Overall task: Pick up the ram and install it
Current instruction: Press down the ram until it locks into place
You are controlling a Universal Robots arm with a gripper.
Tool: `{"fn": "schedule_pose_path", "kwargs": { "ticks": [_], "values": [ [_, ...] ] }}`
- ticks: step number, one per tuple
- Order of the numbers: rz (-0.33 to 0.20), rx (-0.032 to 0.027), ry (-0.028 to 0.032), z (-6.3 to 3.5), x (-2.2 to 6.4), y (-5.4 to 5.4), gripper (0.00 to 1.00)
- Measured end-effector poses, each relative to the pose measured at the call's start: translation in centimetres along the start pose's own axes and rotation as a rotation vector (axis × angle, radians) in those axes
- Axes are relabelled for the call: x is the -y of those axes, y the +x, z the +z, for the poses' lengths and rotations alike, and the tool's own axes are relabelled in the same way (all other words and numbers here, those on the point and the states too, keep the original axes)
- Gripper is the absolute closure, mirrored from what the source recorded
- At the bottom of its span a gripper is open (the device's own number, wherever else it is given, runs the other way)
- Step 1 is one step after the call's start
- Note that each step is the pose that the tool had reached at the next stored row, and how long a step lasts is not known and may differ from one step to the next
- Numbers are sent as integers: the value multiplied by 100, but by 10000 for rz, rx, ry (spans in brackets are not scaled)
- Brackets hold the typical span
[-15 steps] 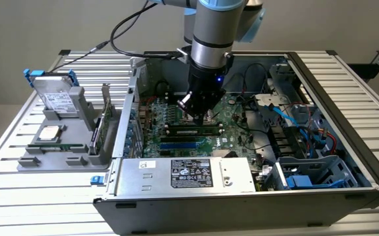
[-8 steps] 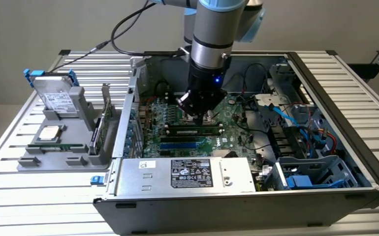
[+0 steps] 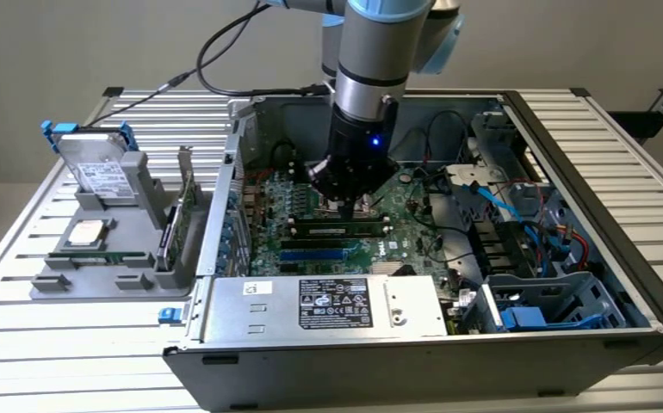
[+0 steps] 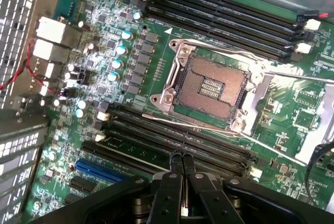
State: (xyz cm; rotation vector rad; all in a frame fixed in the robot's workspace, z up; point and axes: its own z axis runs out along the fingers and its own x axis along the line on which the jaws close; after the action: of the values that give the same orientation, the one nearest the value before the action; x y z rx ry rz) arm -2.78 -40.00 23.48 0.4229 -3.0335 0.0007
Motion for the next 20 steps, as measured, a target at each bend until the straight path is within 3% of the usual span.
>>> {"fn": "schedule_pose_path", "kwargs": {
  "ticks": [13, 16, 20],
  "values": [
    [2197, 26, -171, 5, 0, 0, 90],
    [2291, 99, -169, 6, 0, 1, 90],
    [2293, 100, -167, 5, -1, 2, 90]
  ]
}}
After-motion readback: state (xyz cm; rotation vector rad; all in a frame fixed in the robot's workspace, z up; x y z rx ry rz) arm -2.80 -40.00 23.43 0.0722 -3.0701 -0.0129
